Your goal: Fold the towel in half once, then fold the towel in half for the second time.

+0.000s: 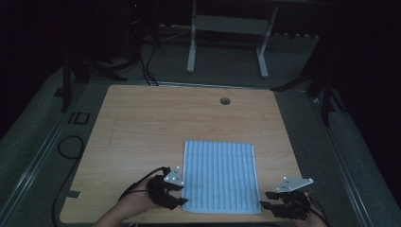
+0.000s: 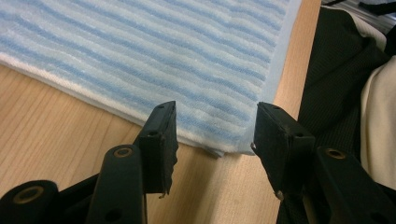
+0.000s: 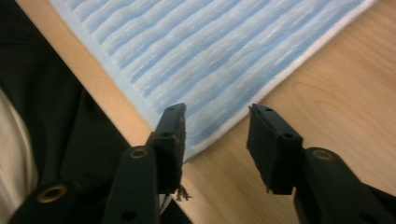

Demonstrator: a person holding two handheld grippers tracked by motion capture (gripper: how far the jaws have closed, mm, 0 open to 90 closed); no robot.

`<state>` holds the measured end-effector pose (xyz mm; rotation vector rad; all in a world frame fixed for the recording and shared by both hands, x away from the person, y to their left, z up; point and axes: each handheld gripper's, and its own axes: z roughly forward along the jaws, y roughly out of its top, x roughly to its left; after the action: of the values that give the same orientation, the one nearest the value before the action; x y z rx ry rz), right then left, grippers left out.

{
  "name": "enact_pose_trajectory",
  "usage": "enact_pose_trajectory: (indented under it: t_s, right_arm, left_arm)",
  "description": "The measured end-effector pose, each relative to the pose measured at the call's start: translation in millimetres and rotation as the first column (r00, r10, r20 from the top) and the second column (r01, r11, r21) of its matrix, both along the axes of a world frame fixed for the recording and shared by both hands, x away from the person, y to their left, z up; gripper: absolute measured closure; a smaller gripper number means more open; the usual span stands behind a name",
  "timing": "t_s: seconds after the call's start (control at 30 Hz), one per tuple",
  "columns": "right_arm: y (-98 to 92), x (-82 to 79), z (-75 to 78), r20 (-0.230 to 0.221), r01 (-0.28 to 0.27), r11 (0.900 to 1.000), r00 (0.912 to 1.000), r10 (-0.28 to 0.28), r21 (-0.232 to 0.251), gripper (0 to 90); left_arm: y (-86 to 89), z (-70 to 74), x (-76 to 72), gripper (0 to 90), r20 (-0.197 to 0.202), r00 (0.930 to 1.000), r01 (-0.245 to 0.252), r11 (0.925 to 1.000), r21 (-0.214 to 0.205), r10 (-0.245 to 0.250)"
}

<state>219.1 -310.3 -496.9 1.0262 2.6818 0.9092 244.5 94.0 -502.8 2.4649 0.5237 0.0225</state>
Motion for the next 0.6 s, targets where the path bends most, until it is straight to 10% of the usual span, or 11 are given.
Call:
enact_pose_trajectory:
  t_s: [0.6]
  right_arm:
    - [13.4, 77.8, 1.4, 0.028, -0.008, 0.9965, 0.9996, 0.010, -0.084, 52.4]
  left_arm:
    - [9.5, 1.6, 70.7, 39.9, -0.018, 0.9864, -0.163, 0.9859, 0.038, 0.163]
